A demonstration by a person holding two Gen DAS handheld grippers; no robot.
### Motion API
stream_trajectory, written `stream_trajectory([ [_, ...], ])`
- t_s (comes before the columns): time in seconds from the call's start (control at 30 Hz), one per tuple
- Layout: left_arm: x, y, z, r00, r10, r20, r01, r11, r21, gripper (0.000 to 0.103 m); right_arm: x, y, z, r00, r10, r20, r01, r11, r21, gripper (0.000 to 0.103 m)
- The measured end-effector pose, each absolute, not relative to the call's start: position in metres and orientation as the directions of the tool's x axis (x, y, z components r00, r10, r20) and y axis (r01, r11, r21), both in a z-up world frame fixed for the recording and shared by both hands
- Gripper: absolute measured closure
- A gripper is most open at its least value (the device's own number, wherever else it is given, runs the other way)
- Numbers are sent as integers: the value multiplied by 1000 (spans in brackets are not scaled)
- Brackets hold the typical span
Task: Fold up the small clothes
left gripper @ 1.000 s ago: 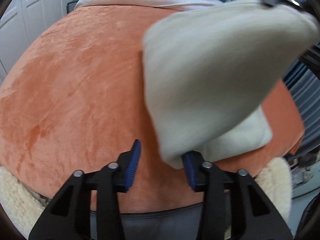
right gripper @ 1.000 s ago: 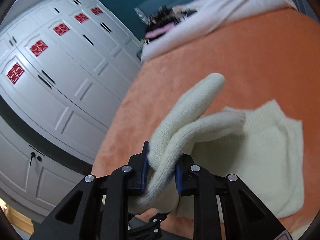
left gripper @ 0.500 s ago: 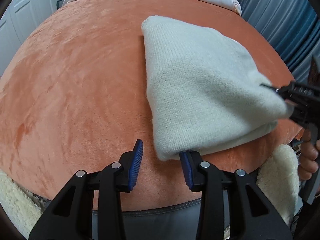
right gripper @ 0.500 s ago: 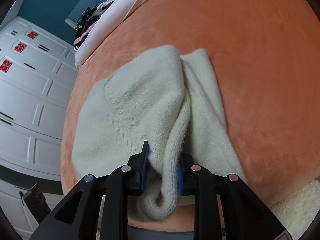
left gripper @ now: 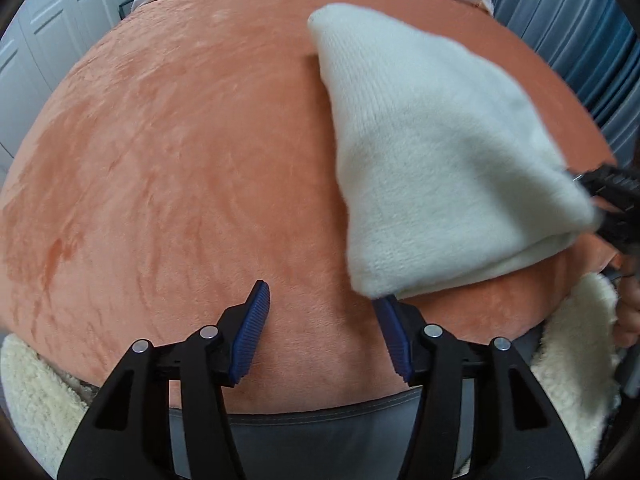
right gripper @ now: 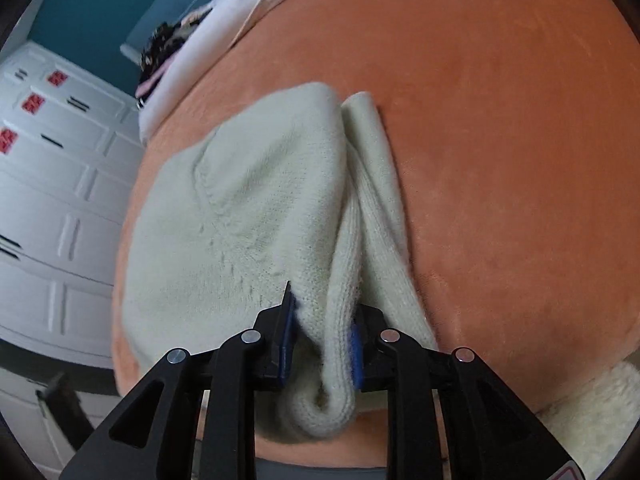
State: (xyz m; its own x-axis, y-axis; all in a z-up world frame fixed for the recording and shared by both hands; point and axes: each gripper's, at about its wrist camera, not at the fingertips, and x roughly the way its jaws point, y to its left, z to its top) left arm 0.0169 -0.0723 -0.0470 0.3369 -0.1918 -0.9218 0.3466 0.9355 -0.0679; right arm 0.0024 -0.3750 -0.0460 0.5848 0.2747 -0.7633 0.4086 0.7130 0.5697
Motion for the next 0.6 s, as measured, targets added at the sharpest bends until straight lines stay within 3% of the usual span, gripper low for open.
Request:
stream_trajectory([
  [0.17, 13, -59, -32, 348, -243, -905, 338, 934, -120, 51, 8, -374, -13, 576, 226, -786, 371, 784, 498, 72],
  [0.23, 7, -51, -17, 372, -279, -885, 348, 926, -145, 50, -4, -372, -2, 593, 204, -779, 355, 802, 480, 64],
  [0.3, 2, -44, 0, 402, -319, -858, 346, 921, -181, 45, -14, -374, -4, 612, 214, -761, 343, 795, 500, 44],
  [0.33, 0, -43, 9, 416, -349, -840, 343, 915, -211, 40, -15, -373, -11, 614, 230, -755, 345, 783, 518, 43],
  [0.47, 5, -66, 27, 426, -397, -813, 415, 884, -214, 31, -14, -370, -33, 577, 314, -754, 346, 742, 574, 43],
  [0.53, 9, -87, 20, 414, -359, -837, 472, 871, -139, 31, -6, -361, -33, 569, 329, -754, 327, 750, 574, 63],
  [0.57, 8, -97, 14, 399, -346, -850, 505, 856, -111, 31, 0, -358, -27, 561, 311, -767, 320, 773, 548, 79],
  [0.6, 6, -104, 9, 393, -336, -856, 524, 847, -91, 31, 1, -356, -17, 568, 314, -761, 294, 786, 544, 81],
])
